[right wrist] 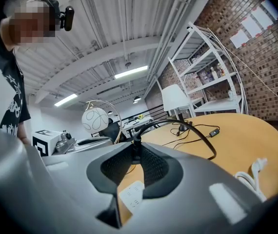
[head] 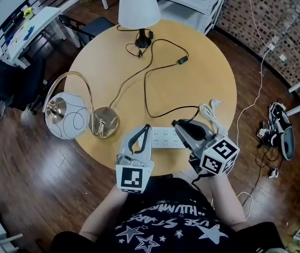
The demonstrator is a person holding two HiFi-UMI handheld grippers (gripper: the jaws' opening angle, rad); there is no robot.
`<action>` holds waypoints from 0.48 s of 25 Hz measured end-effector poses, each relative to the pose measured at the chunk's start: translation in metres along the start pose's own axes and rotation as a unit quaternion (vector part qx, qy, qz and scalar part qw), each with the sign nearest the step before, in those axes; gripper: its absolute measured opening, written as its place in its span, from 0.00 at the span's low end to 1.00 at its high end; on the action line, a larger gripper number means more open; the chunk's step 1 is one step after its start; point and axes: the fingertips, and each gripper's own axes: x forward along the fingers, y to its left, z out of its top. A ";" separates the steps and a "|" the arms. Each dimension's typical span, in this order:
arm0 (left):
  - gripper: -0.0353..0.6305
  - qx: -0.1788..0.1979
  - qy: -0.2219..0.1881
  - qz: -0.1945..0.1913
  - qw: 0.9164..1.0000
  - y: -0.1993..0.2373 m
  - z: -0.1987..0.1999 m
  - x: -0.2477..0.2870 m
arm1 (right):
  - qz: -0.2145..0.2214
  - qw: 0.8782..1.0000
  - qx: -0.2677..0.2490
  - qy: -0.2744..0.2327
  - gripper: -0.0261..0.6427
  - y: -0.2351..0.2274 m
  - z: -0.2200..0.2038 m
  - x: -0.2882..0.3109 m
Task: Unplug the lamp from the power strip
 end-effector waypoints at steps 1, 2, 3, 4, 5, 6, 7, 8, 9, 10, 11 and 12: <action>0.06 -0.002 0.000 -0.001 1.000 0.000 0.000 0.000 | -0.001 1.000 0.000 0.000 0.12 0.000 0.000 0.000; 0.06 -0.004 0.004 -0.004 1.000 -0.001 -0.001 0.000 | -0.003 1.000 0.000 0.001 0.12 -0.001 -0.001 0.000; 0.06 -0.006 0.008 -0.006 1.000 -0.002 0.000 0.000 | -0.004 1.000 -0.001 0.002 0.12 -0.001 -0.001 0.000; 0.06 -0.007 0.010 -0.007 1.000 -0.003 0.000 0.000 | -0.005 1.000 -0.002 0.003 0.12 -0.001 -0.001 -0.001; 0.06 -0.007 0.010 -0.008 1.000 -0.004 0.000 0.000 | -0.006 1.000 -0.002 0.004 0.12 -0.001 -0.001 -0.001; 0.06 -0.006 0.008 -0.007 1.000 -0.004 0.000 0.000 | -0.007 1.000 -0.002 0.004 0.12 -0.001 -0.001 -0.002; 0.06 -0.005 0.005 -0.007 1.000 -0.005 -0.001 0.000 | -0.008 1.000 -0.001 0.003 0.12 -0.002 0.000 -0.002; 0.06 -0.004 0.005 -0.007 1.000 -0.005 -0.002 0.000 | -0.008 1.000 0.001 0.002 0.12 -0.002 0.000 -0.002; 0.06 -0.004 0.005 -0.007 1.000 -0.005 -0.002 0.000 | -0.009 1.000 0.003 0.001 0.12 -0.003 -0.001 -0.002; 0.06 -0.004 0.006 -0.008 1.000 -0.005 -0.003 0.000 | -0.011 1.000 0.004 0.002 0.12 -0.003 -0.002 -0.002; 0.06 -0.004 0.007 -0.008 1.000 -0.005 -0.004 -0.001 | -0.012 1.000 0.005 0.004 0.12 -0.004 -0.004 -0.002; 0.06 -0.005 0.008 -0.008 1.000 -0.005 -0.004 -0.001 | -0.013 1.000 0.005 0.005 0.12 -0.005 -0.005 -0.002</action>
